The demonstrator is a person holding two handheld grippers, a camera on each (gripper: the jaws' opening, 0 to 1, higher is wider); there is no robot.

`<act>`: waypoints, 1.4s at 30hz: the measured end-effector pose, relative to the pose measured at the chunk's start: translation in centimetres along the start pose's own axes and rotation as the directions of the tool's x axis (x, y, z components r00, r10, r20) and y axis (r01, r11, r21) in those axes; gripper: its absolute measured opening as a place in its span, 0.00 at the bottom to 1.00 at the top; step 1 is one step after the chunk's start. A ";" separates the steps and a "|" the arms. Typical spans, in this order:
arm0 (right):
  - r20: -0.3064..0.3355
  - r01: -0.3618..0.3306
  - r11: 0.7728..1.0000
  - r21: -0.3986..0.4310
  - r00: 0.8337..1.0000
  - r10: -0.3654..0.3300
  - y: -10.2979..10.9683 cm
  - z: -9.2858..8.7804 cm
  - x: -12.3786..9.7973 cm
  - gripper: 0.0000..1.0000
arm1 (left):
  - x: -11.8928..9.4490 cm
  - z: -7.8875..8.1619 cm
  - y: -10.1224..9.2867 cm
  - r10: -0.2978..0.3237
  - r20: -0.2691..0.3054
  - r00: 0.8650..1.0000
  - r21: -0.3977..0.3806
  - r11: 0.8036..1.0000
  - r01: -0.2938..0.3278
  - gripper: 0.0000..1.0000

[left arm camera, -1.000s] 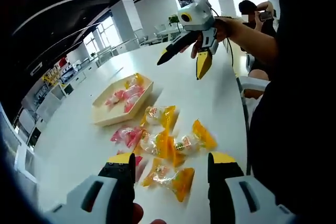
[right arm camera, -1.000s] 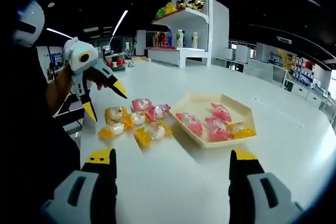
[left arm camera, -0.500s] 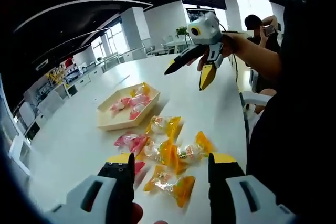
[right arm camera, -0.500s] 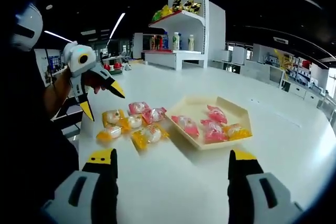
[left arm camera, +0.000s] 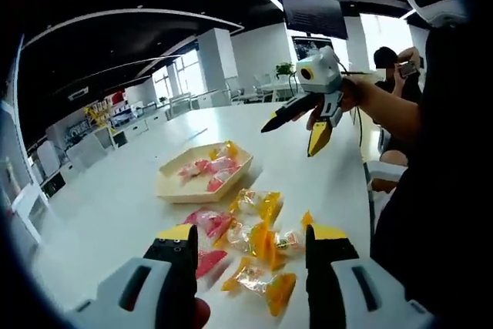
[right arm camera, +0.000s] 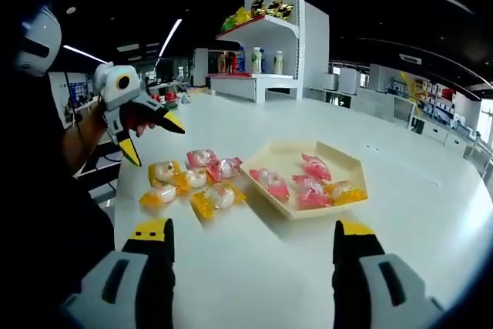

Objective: Pick up the marshmallows scattered on the table and place them into the bowl on the table

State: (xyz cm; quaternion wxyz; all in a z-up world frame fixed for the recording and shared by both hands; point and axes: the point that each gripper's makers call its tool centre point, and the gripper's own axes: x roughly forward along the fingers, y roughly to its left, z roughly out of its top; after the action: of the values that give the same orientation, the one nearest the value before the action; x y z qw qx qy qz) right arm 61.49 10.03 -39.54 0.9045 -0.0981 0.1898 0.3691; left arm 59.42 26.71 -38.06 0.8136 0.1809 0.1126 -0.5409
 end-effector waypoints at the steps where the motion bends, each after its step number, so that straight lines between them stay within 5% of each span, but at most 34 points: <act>1: 0.000 0.000 1.000 0.000 1.000 0.000 0.0 0.0 0.0 0.84 | -0.1 -0.1 0.0 -0.001 0.001 1.000 -0.002 1.000 0.001 0.57; 15: -0.009 0.001 1.000 0.005 1.000 -0.001 -0.1 -0.4 -0.1 0.83 | -0.7 0.0 2.2 0.071 0.089 0.993 -0.130 0.990 -0.059 0.57; 22: -0.005 0.003 1.000 0.009 1.000 -0.003 -0.2 -0.5 -0.1 0.83 | -1.6 -0.1 4.7 0.184 0.149 0.971 -0.188 0.970 -0.155 0.57; 35: -0.016 0.023 1.000 0.006 1.000 -0.023 -0.7 -0.9 -0.4 0.83 | -1.9 -0.4 5.7 0.217 0.169 0.962 -0.238 0.956 -0.174 0.57; 42: -0.018 0.027 1.000 0.011 0.999 -0.027 -0.7 -1.1 -0.5 0.83 | -1.6 -1.2 5.4 0.205 0.152 0.967 -0.246 0.955 -0.164 0.57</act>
State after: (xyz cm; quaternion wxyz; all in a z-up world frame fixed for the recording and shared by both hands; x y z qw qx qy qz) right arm 61.37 8.85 -40.28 0.9082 -0.0988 0.1986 0.3549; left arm 63.74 30.46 -37.58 0.8831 0.0461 0.0853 -0.4591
